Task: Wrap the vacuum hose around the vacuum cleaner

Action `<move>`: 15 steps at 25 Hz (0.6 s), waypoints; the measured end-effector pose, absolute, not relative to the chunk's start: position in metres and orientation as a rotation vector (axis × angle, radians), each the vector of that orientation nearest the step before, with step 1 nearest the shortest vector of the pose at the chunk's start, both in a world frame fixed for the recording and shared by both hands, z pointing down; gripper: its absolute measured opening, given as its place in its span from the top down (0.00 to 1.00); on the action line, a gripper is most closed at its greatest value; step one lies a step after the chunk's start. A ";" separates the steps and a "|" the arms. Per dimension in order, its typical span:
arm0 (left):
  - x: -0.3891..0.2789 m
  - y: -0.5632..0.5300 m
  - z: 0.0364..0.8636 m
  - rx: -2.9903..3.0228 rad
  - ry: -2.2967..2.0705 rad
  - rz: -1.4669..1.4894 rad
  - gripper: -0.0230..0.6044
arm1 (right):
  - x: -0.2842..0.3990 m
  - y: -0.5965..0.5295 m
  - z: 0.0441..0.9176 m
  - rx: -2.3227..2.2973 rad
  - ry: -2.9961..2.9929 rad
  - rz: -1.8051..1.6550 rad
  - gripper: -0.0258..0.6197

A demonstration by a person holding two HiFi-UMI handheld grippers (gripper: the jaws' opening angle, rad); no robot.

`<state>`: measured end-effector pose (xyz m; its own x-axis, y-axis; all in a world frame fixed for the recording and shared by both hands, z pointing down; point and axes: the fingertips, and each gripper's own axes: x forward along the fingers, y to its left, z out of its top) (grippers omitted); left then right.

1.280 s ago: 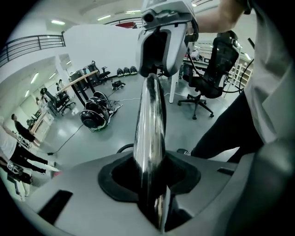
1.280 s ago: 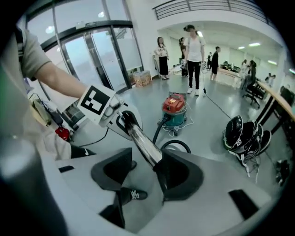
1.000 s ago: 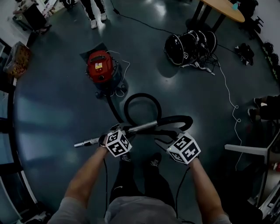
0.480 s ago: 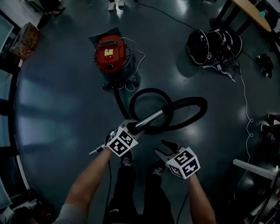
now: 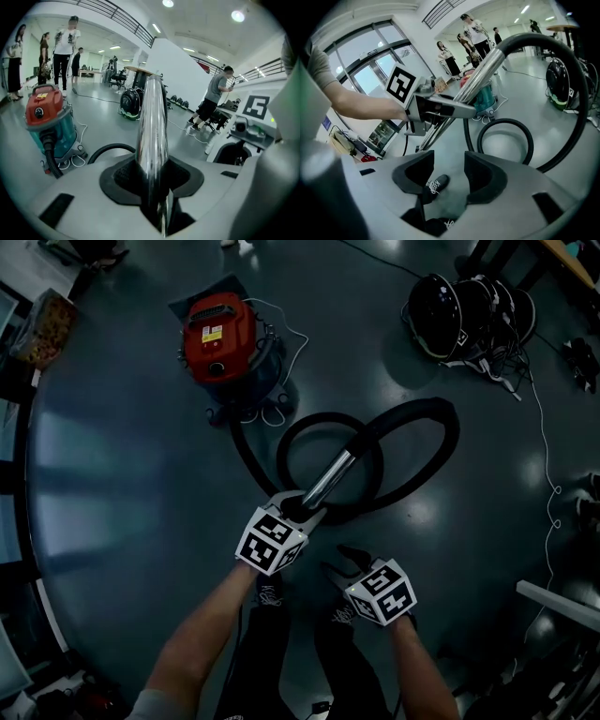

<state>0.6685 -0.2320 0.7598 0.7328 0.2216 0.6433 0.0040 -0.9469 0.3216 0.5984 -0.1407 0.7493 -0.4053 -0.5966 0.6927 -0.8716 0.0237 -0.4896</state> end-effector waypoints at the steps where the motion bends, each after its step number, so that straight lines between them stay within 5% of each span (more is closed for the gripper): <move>1: 0.673 -0.232 0.766 2.622 0.154 1.015 0.73 | 0.598 -0.140 0.760 1.502 -2.013 1.336 0.67; 15: 0.741 -0.227 0.837 2.365 -0.201 0.662 0.73 | 0.601 -0.135 0.881 1.545 -2.060 1.485 0.52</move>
